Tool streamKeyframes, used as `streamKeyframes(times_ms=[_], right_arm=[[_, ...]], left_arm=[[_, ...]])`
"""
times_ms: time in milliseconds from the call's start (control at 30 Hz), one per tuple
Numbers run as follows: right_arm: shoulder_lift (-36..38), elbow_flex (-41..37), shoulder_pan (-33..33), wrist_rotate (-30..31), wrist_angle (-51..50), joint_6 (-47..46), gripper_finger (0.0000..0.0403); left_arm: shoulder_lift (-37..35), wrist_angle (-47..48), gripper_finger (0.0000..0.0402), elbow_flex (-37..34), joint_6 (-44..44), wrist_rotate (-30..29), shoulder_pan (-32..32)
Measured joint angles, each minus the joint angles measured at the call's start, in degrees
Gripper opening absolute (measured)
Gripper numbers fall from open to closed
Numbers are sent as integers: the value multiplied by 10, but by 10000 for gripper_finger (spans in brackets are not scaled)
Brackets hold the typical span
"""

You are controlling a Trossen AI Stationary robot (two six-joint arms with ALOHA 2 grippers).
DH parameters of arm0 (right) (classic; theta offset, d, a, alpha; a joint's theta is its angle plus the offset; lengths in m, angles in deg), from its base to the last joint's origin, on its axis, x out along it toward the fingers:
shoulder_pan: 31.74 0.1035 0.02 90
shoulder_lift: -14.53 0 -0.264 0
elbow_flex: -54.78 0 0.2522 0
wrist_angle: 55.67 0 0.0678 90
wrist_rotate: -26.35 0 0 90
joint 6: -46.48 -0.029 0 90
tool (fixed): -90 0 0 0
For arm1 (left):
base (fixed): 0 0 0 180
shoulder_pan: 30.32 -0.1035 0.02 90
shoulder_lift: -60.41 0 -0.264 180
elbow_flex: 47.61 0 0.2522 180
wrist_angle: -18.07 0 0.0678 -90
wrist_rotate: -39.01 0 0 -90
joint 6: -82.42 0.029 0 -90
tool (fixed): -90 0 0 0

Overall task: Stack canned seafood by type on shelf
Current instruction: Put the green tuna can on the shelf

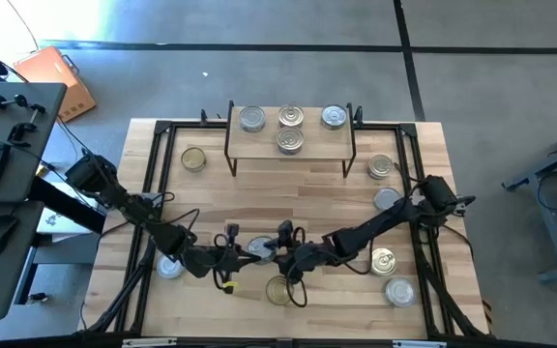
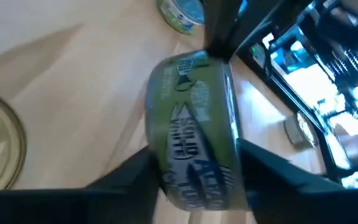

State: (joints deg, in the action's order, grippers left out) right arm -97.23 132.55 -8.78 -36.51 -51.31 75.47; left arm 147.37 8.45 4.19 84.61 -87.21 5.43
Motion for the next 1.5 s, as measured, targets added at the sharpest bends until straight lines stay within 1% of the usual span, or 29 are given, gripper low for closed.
streamKeyframes(times_ms=[67, 100, 167, 233, 333, 400, 467, 500, 567, 667, 767, 900, 1033, 1133, 1200, 1267, 1400, 1500], right_arm=[[3, 0, 5, 4, -17, -30, 129], [8, 0, 8, 12, -33, -44, 117], [28, 0, 15, 28, -87, -71, 120], [59, 0, 22, 57, -155, -103, 120], [123, 0, 37, 121, -272, -154, 120], [170, 0, 42, 182, -340, -180, 120], [214, 0, 33, 244, -396, -195, 120], [235, 0, 23, 265, -414, -197, 120], [265, 0, -5, 283, -441, -192, 120], [289, 0, -64, 282, -459, -157, 120], [290, 0, -131, 276, -475, -122, 120], [286, 0, -209, 247, -503, -119, 120], [286, 0, -259, 209, -526, -126, 120], [285, 0, -283, 177, -530, -125, 120], [282, 0, -295, 169, -536, -126, 121], [281, 0, -302, 169, -548, -132, 141], [282, 0, -307, 171, -561, -146, 199], [282, 0, -306, 154, -573, -145, 221]], left_arm=[[0, 2, 1, 0, 0, -10, 0], [0, 7, 3, 1, 0, -14, -1], [-2, 32, 14, 1, 0, -40, 5], [-2, 62, 28, 1, -8, -72, 12], [-2, 117, 48, 1, -52, -116, 20], [-2, 148, 57, 1, -82, -123, 23], [-2, 167, 62, 1, -115, -123, 23], [-2, 175, 63, 1, -129, -124, 23], [-1, 181, 64, 1, -140, -124, 23], [-1, 182, 63, 1, -141, -124, 23], [-1, 182, 61, 1, -140, -124, 23], [-1, 187, 61, 1, -141, -124, 23], [-1, 188, 60, 1, -141, -124, 23], [-1, 188, 60, 1, -141, -124, 23], [-1, 188, 60, 1, -142, -124, 23], [-1, 188, 60, 1, -146, -124, 23], [-1, 189, 60, 0, -151, -124, 23], [-1, 189, 60, 0, -151, -124, 23]])
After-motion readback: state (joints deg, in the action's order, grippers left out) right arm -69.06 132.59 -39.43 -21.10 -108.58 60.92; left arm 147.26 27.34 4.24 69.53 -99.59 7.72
